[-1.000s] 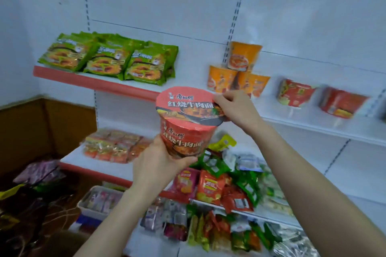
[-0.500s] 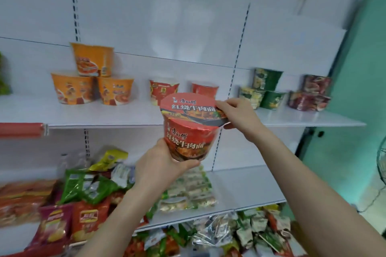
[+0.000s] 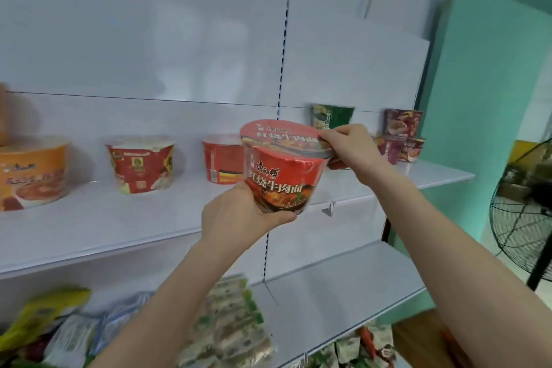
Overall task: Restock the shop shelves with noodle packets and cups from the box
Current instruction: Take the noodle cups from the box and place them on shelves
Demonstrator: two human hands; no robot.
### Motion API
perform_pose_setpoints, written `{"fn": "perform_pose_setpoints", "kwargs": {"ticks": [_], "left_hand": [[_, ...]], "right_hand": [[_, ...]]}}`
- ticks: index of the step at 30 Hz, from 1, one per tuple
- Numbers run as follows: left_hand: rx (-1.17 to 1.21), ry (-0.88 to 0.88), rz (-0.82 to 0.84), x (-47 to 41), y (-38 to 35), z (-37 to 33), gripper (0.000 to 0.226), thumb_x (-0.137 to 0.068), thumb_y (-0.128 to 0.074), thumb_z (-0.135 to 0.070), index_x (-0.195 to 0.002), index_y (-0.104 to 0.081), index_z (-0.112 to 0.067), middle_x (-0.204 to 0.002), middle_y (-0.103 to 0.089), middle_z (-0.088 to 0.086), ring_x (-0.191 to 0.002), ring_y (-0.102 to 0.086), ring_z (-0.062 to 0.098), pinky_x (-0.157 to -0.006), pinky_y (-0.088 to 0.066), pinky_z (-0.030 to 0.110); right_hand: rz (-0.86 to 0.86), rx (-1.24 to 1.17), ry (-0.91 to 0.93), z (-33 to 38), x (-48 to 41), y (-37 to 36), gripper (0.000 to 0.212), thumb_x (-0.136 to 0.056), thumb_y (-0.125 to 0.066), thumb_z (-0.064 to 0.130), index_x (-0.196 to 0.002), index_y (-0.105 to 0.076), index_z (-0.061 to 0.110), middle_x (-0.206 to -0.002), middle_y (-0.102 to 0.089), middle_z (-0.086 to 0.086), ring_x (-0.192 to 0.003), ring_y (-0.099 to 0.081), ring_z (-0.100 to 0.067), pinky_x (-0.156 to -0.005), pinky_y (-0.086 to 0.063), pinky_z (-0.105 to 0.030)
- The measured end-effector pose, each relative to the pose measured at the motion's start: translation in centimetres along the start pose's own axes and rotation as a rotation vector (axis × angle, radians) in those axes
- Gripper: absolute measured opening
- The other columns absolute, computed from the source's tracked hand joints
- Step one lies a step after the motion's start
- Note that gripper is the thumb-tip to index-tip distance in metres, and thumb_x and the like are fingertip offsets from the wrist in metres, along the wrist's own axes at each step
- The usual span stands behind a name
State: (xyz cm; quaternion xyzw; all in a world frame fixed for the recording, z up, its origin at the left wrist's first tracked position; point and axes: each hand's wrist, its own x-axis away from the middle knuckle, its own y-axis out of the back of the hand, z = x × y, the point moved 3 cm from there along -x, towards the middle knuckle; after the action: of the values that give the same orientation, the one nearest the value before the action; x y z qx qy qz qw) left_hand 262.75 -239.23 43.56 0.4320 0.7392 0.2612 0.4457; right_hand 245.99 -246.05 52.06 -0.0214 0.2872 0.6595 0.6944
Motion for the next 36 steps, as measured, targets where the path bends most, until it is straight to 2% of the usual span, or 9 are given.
{"fn": "perform_pose_setpoints", "kwargs": {"ticks": [2, 10, 15, 17, 23, 28, 30, 33, 36], "left_hand": [[-0.006, -0.026, 0.010, -2.8, -0.9, -0.1, 0.083, -0.056, -0.063, -0.077, -0.115, -0.050, -0.020, -0.109, -0.065, -0.004, -0.103, -0.061, 0.021, -0.068, -0.038, 0.025], [-0.084, -0.029, 0.072, -9.6, -4.9, 0.5, 0.090, -0.059, -0.061, -0.077, -0.118, -0.044, -0.011, -0.111, -0.061, 0.000, -0.104, -0.059, 0.022, -0.068, -0.038, 0.026], [-0.108, 0.009, 0.074, -11.6, -7.7, 1.3, 0.085, -0.064, -0.056, -0.076, -0.119, -0.043, -0.012, -0.114, -0.060, 0.004, -0.106, -0.057, 0.024, -0.074, -0.041, 0.030], [-0.161, 0.036, 0.105, -12.0, -8.8, 1.8, 0.084, -0.068, -0.052, -0.077, -0.122, -0.042, -0.013, -0.118, -0.059, 0.006, -0.108, -0.055, 0.026, -0.081, -0.043, 0.034], [-0.363, 0.108, 0.228, -11.8, -10.6, 2.7, 0.075, -0.077, -0.038, -0.076, -0.116, -0.049, -0.012, -0.122, -0.054, 0.009, -0.113, -0.046, 0.029, -0.091, -0.039, 0.041], [-0.393, 0.110, 0.249, -11.6, -10.8, 2.8, 0.069, -0.081, -0.033, -0.073, -0.109, -0.054, -0.013, -0.121, -0.054, 0.008, -0.115, -0.045, 0.029, -0.097, -0.037, 0.044], [-0.389, 0.113, 0.245, -11.6, -10.9, 2.8, 0.069, -0.080, -0.034, -0.073, -0.109, -0.054, -0.013, -0.121, -0.054, 0.008, -0.114, -0.045, 0.029, -0.097, -0.038, 0.044], [-0.389, 0.121, 0.248, -11.6, -10.8, 2.8, 0.071, -0.080, -0.034, -0.073, -0.113, -0.054, -0.014, -0.123, -0.054, 0.008, -0.115, -0.045, 0.029, -0.097, -0.038, 0.043], [-0.389, 0.123, 0.242, -11.6, -10.8, 2.7, 0.071, -0.080, -0.035, -0.073, -0.116, -0.055, -0.015, -0.123, -0.055, 0.007, -0.114, -0.046, 0.027, -0.096, -0.039, 0.041]], "right_hand": [[-0.016, 0.012, -0.003, -0.7, -2.6, -0.3, 0.028, -0.089, -0.056, 0.019, -0.084, -0.066, -0.006, -0.068, -0.062, -0.014, -0.055, -0.059, -0.021, -0.063, -0.056, -0.035], [-0.015, 0.091, -0.063, -5.4, -10.4, -2.4, 0.030, -0.087, -0.051, 0.014, -0.096, -0.063, -0.012, -0.086, -0.068, -0.027, -0.065, -0.065, -0.030, -0.066, -0.057, -0.038], [0.024, 0.159, -0.080, -8.2, -13.7, -3.7, 0.029, -0.088, -0.051, 0.014, -0.085, -0.065, -0.012, -0.075, -0.064, -0.021, -0.053, -0.060, -0.022, -0.049, -0.053, -0.026], [0.041, 0.179, -0.070, -9.2, -14.9, -4.0, 0.031, -0.087, -0.050, 0.013, -0.087, -0.064, -0.014, -0.073, -0.063, -0.021, -0.054, -0.059, -0.023, -0.052, -0.053, -0.028], [0.107, 0.223, -0.059, -11.9, -17.6, -5.1, 0.033, -0.087, -0.050, 0.013, -0.057, -0.056, 0.003, -0.057, -0.059, -0.014, -0.047, -0.057, -0.022, -0.057, -0.054, -0.032], [0.160, 0.131, -0.079, -13.0, -18.3, -5.2, 0.036, -0.089, -0.050, 0.025, -0.060, -0.058, 0.006, -0.061, -0.061, -0.018, -0.050, -0.060, -0.025, -0.054, -0.053, -0.030], [0.151, 0.258, 0.040, -12.6, -18.0, -5.0, 0.044, -0.093, -0.043, 0.034, -0.068, -0.061, 0.002, -0.070, -0.064, -0.017, -0.063, -0.061, -0.029, -0.064, -0.051, -0.035], [0.101, 0.291, 0.340, -11.0, -15.9, -4.4, 0.037, -0.095, -0.044, 0.033, -0.094, -0.067, 0.004, -0.092, -0.065, -0.006, -0.083, -0.053, -0.015, -0.073, -0.040, -0.027], [0.286, 0.231, 0.510, -10.2, -13.7, -4.5, 0.030, -0.090, -0.053, 0.036, -0.104, -0.068, 0.014, -0.100, -0.064, 0.004, -0.091, -0.053, -0.007, -0.076, -0.038, -0.021]]}}
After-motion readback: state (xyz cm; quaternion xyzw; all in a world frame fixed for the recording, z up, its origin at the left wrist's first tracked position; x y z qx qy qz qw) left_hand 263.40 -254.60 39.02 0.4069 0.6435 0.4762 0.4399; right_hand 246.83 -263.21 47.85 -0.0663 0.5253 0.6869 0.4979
